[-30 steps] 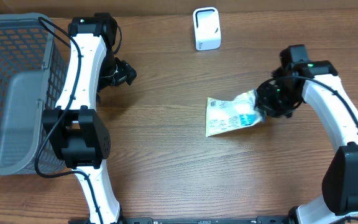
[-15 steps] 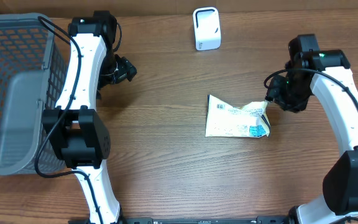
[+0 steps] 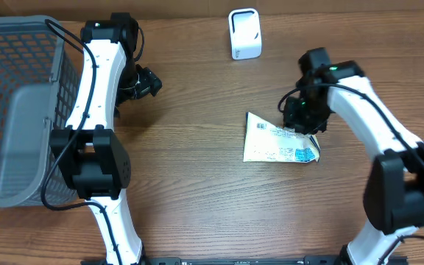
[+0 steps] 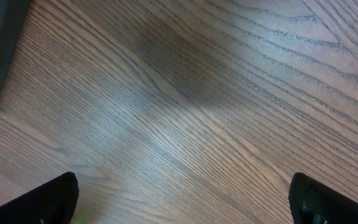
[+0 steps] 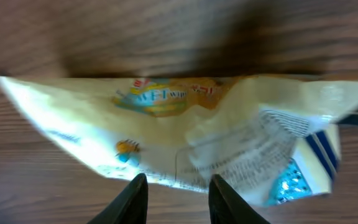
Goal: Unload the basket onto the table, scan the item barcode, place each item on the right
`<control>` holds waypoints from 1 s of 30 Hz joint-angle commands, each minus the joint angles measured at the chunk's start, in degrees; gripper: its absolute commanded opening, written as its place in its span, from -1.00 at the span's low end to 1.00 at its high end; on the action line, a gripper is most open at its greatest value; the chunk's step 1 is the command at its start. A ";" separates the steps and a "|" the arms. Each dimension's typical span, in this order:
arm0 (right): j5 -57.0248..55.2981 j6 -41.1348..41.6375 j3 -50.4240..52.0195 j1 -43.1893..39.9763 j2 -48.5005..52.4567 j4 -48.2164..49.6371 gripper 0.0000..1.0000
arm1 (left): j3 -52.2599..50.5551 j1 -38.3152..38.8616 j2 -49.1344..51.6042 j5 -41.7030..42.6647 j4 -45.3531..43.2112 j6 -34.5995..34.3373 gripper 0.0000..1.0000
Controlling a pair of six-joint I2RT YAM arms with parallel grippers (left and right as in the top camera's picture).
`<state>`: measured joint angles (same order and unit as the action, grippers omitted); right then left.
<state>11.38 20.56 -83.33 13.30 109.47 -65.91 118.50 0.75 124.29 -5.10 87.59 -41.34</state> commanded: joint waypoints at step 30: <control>-7.78 -1.51 -14.80 5.27 9.44 -21.20 0.18 | 0.85 0.39 -1.60 0.11 -0.04 1.09 1.00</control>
<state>2.44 19.73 -101.16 16.32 119.35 -88.95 118.50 0.75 124.29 -5.10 87.57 -41.34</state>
